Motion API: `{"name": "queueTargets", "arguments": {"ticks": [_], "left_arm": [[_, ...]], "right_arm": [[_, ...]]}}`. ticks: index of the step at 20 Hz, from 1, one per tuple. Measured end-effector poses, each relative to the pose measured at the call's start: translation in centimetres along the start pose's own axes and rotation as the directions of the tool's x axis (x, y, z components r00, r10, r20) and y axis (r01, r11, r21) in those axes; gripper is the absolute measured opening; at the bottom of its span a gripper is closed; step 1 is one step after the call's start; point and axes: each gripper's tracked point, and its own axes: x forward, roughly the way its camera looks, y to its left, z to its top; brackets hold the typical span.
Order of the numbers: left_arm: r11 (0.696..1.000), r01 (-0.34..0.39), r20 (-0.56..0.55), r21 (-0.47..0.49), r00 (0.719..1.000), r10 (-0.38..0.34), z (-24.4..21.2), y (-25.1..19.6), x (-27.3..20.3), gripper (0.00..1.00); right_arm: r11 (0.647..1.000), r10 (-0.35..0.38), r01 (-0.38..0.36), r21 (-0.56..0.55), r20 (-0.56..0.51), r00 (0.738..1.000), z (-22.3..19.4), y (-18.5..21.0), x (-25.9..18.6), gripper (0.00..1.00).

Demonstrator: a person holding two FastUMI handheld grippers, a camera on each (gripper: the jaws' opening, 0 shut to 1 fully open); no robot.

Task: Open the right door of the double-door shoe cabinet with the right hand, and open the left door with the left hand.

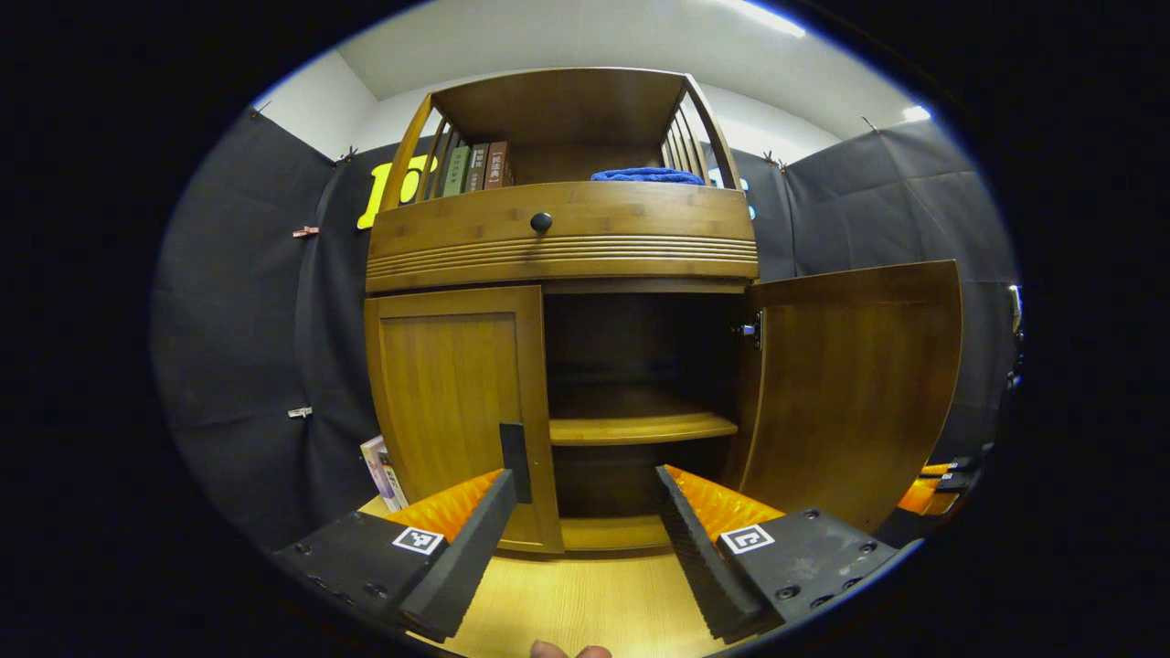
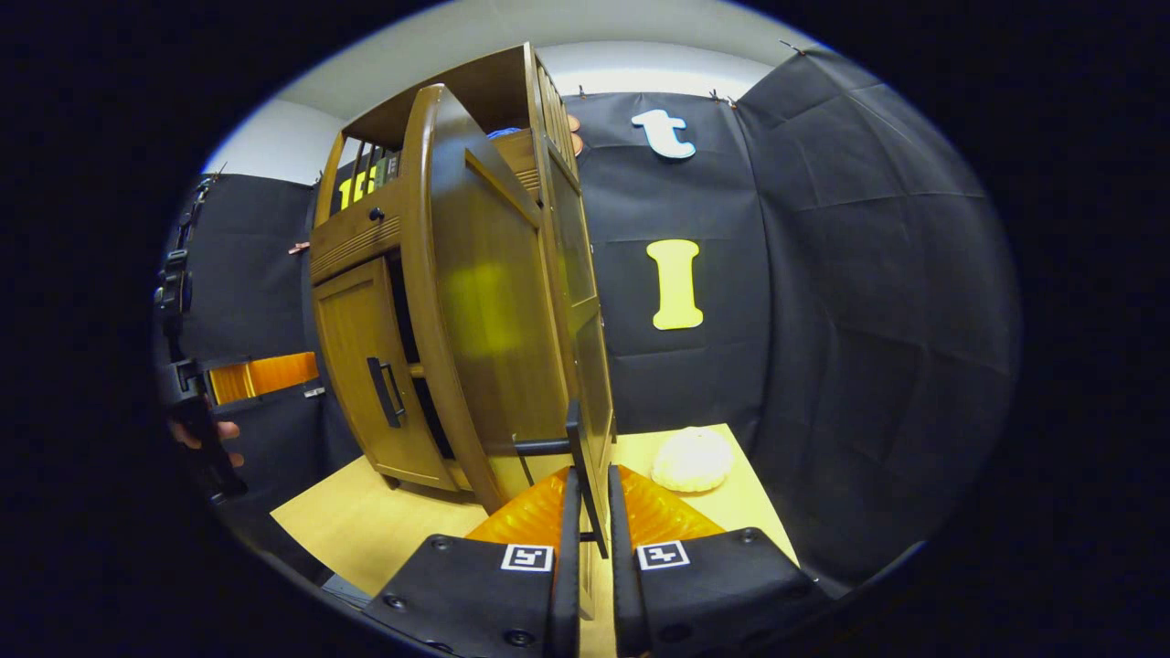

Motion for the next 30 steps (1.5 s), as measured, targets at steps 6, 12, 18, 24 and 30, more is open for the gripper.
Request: {"name": "queueTargets", "arguments": {"ticks": [6,12,18,24,30], "left_arm": [[1.0,-0.014,-0.016,-0.023,1.0,0.014,-0.9,1.6,2.2,0.92],[0.998,-0.046,-0.017,-0.036,0.999,0.046,-2.0,4.4,6.2,0.94],[0.998,-0.069,-0.032,-0.014,0.997,0.069,-4.6,7.4,12.3,0.93],[0.997,-0.074,-0.059,-0.01,0.996,0.073,-6.5,9.3,17.8,0.75],[0.999,-0.048,-0.09,-0.02,0.995,0.046,-8.2,9.7,20.7,0.58]], "right_arm": [[0.994,-0.031,0.035,-0.107,0.038,0.999,1.2,-0.2,-1.6,0.22],[0.983,-0.17,0.175,-0.055,0.091,0.981,2.9,-4.2,-3.7,1.0],[0.952,-0.3,0.305,-0.032,0.102,0.948,3.0,-6.8,-6.1,1.0],[0.921,-0.383,0.388,-0.035,0.106,0.918,3.0,-7.4,-8.1,0.98],[0.89,-0.445,0.453,-0.05,0.116,0.888,3.2,-7.3,-10.1,0.98]]}}
